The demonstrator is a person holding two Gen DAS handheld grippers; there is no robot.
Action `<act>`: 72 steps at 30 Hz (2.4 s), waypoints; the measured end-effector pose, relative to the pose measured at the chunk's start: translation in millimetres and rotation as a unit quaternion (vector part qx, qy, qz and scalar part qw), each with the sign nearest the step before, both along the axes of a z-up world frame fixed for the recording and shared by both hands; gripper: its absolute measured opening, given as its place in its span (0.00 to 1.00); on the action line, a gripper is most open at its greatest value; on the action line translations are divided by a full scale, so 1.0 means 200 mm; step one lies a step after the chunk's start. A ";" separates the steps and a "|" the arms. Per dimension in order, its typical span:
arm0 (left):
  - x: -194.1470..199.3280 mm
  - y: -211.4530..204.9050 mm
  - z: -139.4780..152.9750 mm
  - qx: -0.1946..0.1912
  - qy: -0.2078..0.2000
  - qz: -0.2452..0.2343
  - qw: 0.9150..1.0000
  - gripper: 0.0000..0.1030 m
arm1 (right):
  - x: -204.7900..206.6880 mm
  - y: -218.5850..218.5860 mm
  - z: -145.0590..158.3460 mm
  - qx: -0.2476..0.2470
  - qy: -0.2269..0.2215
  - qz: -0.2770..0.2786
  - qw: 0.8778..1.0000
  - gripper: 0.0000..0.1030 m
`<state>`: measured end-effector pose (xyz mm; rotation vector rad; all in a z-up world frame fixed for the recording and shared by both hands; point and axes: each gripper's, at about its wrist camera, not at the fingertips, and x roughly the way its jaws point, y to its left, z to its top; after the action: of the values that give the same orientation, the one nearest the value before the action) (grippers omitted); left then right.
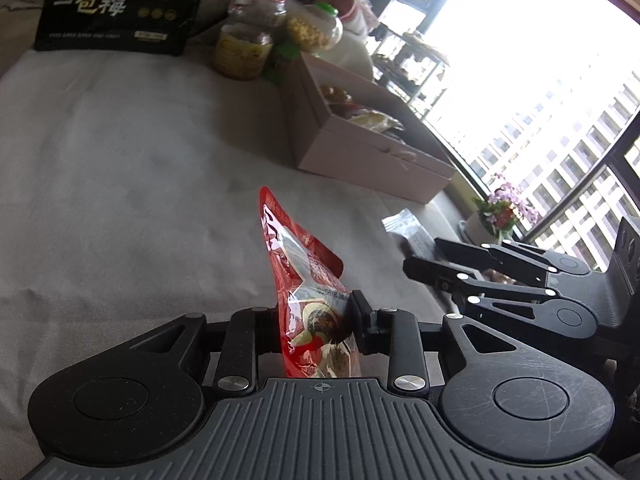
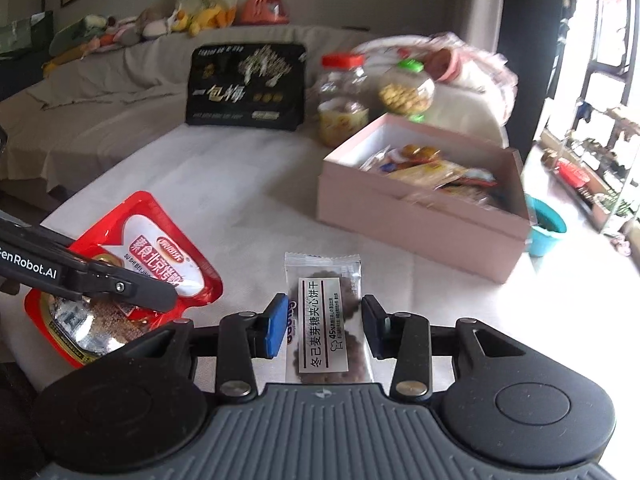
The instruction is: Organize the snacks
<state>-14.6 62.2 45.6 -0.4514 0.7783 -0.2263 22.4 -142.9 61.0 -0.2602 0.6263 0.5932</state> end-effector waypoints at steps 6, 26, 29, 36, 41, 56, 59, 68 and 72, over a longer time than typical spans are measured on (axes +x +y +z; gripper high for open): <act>0.02 -0.13 0.12 0.021 -0.020 -0.035 0.999 0.32 | -0.04 -0.14 0.11 0.023 -0.023 -0.015 0.999 0.38; 0.89 -0.16 0.56 -0.024 -0.125 -0.032 0.991 0.32 | 0.60 -0.34 0.67 0.106 -0.112 -0.108 0.982 0.38; 1.15 -0.17 0.45 -0.054 -0.095 -0.027 0.994 0.32 | 0.77 -0.33 0.59 0.107 -0.074 -0.123 0.984 0.38; 1.42 -0.22 0.21 -0.048 -0.054 -0.046 0.996 0.34 | 1.00 -0.29 0.39 0.105 -0.015 -0.152 0.983 0.38; 1.25 -0.05 0.37 -0.044 -0.128 0.013 0.991 0.34 | 1.13 -0.21 0.31 0.123 0.012 -0.148 0.981 0.42; 0.34 -0.21 -0.11 0.090 -0.030 0.042 0.995 0.34 | 0.51 -0.14 0.03 0.065 0.004 -0.136 0.989 0.75; 0.25 -0.29 -0.18 0.133 -0.033 0.038 0.990 0.35 | 0.34 -0.11 -0.12 0.031 0.008 -0.141 0.989 0.76; 0.20 -0.47 -0.18 0.212 -0.072 0.037 0.974 0.42 | 0.19 -0.19 -0.27 0.037 -0.002 -0.197 0.980 0.79; 0.21 -0.51 -0.19 0.231 -0.075 0.032 0.970 0.45 | 0.21 -0.22 -0.28 0.047 0.009 -0.194 0.980 0.82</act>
<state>27.8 -40.2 7.4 -0.0167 0.6407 -0.0144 65.2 -186.1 4.1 -0.0405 0.6434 0.2471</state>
